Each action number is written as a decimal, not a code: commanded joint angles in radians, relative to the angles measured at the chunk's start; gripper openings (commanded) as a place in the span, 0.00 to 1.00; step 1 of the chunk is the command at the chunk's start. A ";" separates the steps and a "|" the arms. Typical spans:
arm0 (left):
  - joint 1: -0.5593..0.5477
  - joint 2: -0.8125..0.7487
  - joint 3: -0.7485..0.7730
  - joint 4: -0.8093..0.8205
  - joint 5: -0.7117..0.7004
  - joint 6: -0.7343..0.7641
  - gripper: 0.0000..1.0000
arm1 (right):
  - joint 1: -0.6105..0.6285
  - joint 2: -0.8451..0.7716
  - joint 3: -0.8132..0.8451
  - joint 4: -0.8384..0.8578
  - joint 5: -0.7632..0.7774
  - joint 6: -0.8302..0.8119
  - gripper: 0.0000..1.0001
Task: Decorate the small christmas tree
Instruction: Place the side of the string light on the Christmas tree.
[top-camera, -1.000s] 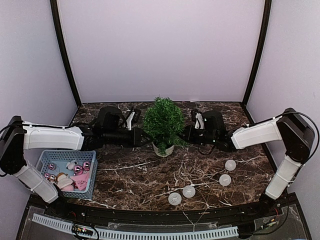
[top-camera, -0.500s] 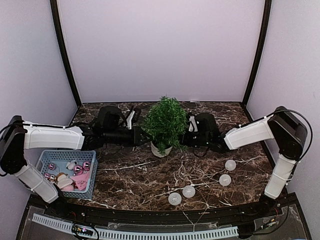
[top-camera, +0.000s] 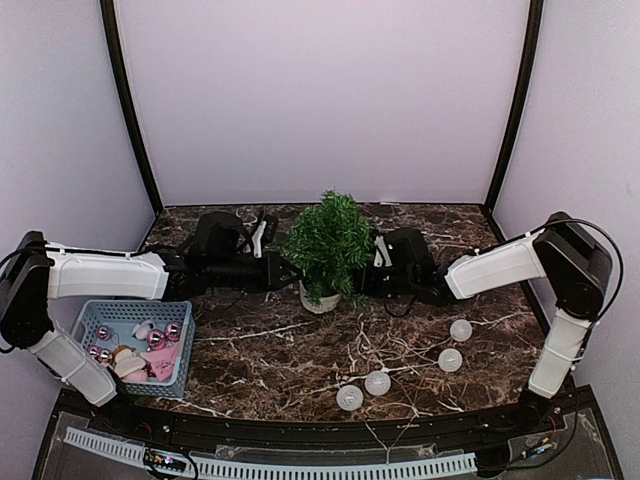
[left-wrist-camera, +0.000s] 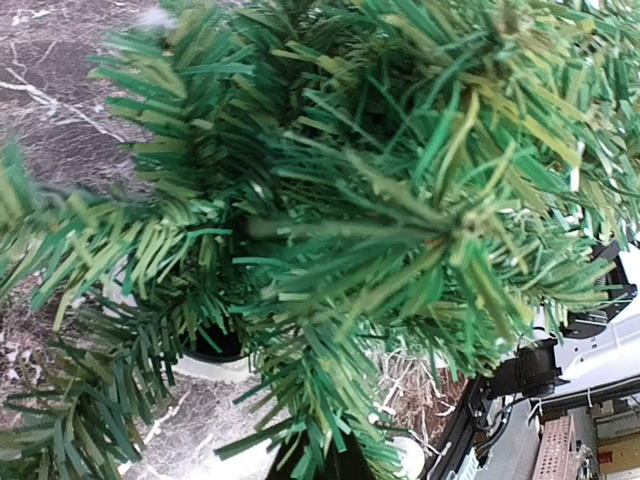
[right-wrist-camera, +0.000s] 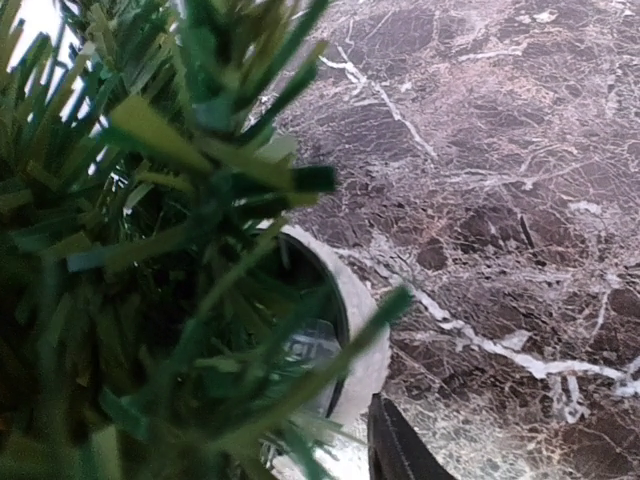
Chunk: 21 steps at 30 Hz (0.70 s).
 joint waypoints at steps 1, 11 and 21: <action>0.007 -0.048 -0.026 -0.018 -0.044 -0.006 0.00 | 0.010 -0.056 0.027 -0.013 0.009 -0.023 0.40; 0.006 -0.093 -0.053 -0.061 -0.100 0.000 0.00 | 0.010 -0.149 0.006 -0.047 0.022 -0.044 0.59; 0.007 -0.086 -0.032 -0.054 -0.052 0.048 0.00 | 0.008 -0.237 -0.071 -0.062 0.075 -0.034 0.67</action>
